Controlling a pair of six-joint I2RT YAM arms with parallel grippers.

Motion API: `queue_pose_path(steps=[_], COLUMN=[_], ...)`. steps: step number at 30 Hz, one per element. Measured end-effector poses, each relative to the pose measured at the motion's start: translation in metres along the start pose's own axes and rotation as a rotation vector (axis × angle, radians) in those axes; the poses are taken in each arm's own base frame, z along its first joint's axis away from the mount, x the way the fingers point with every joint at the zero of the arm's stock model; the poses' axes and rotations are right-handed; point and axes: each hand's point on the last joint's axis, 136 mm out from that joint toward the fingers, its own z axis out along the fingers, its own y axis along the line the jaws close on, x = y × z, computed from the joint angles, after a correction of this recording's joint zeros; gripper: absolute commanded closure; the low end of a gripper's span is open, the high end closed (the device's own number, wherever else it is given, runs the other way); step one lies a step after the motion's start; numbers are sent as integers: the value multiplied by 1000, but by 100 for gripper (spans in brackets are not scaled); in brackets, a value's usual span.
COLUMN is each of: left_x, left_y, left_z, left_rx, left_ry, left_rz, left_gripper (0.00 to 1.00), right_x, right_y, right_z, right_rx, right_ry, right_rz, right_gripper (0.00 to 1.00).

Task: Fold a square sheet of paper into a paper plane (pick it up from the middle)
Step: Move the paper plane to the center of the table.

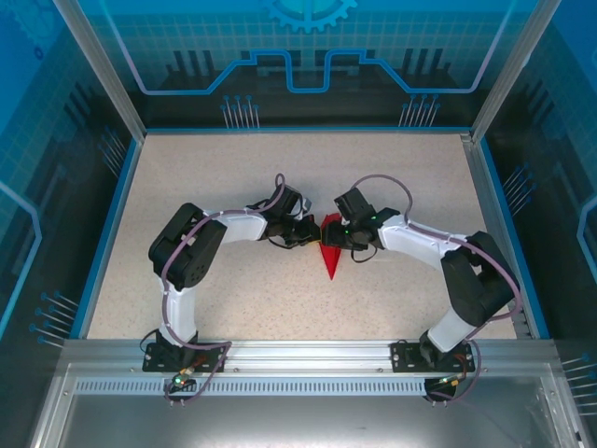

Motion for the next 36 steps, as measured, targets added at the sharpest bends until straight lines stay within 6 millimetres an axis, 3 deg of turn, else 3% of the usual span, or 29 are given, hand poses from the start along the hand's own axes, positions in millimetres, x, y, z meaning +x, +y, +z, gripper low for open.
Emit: queue_pose_path(steps=[5, 17, 36], left_x=[0, 0, 0], left_y=[3, 6, 6], left_z=[0, 0, 0], left_rx=[-15, -26, -26], left_ry=[-1, -4, -4], left_rz=[-6, -9, -10], left_gripper=[100, 100, 100], right_x=[6, 9, 38], right_y=[-5, 8, 16], right_z=[8, 12, 18], right_rx=[20, -50, -43], right_ry=[26, 53, 107], right_rz=[4, -3, -34], right_gripper=[34, 33, 48])
